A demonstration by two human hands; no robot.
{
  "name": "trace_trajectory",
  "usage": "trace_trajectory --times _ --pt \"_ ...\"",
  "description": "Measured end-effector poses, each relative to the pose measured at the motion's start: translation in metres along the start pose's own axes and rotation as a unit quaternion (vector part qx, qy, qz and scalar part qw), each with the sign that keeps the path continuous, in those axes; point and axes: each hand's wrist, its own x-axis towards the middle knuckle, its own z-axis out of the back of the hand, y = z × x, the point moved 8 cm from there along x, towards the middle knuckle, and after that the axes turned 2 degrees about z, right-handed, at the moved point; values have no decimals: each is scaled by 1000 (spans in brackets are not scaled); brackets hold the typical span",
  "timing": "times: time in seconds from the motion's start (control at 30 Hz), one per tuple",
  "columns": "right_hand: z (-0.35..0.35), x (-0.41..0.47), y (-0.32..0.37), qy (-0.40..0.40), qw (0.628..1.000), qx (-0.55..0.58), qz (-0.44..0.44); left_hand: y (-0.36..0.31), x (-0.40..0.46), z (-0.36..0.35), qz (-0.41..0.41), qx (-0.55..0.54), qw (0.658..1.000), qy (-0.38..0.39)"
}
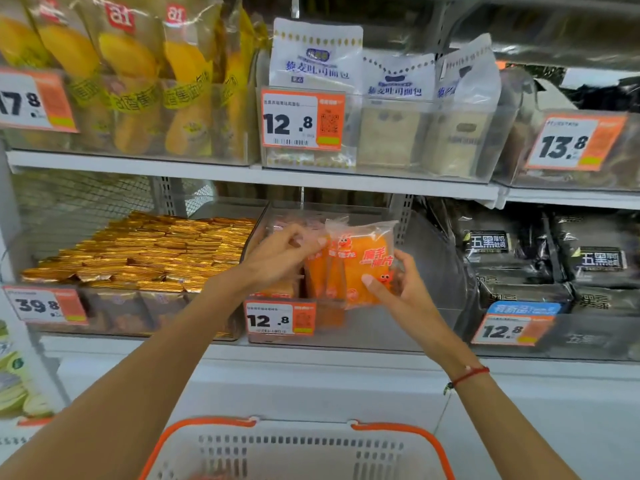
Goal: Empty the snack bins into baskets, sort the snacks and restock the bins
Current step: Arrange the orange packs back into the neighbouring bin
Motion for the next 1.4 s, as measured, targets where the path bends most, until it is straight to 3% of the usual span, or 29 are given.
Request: trace_trajectory --times 0.07,0.17,0.27,0.43,0.53,0.63,0.77,0.87,0.97,1.13,1.23,1.3,1.4 --pt "9 -3 3 -13 1000 0 9 1 2 10 -45 23 998 -37" --pt "22 -14 8 -37 999 3 33 -5 -2 10 -118 80 990 3" --pt "36 -21 13 -88 994 20 53 -13 -5 -6 -174 319 931 29" --pt "51 -26 15 -139 989 23 46 -12 -18 -33 -174 426 887 33" --pt "53 -27 11 -142 989 29 33 -23 -24 -42 -151 419 895 -25" --pt "53 -27 11 -147 988 31 26 -42 -11 -54 -106 452 882 -76" --pt "50 -27 17 -137 990 32 26 -24 -3 -79 -64 409 910 -27" --pt "52 -29 16 -138 990 29 20 -16 -10 -67 -100 386 915 -55" --pt "55 -31 12 -143 989 38 12 -12 -13 -57 -123 371 920 -25" --pt "55 -29 9 -148 987 59 -20 -11 -13 -74 -98 441 892 22" --pt "57 -26 14 -122 987 100 -35 -10 -12 -72 -80 430 898 50" --pt "57 -27 17 -103 987 117 -46 -24 -20 -58 -95 383 919 -6" --pt "44 -28 20 -58 988 135 -52 -61 -44 -36 -86 162 979 -89"
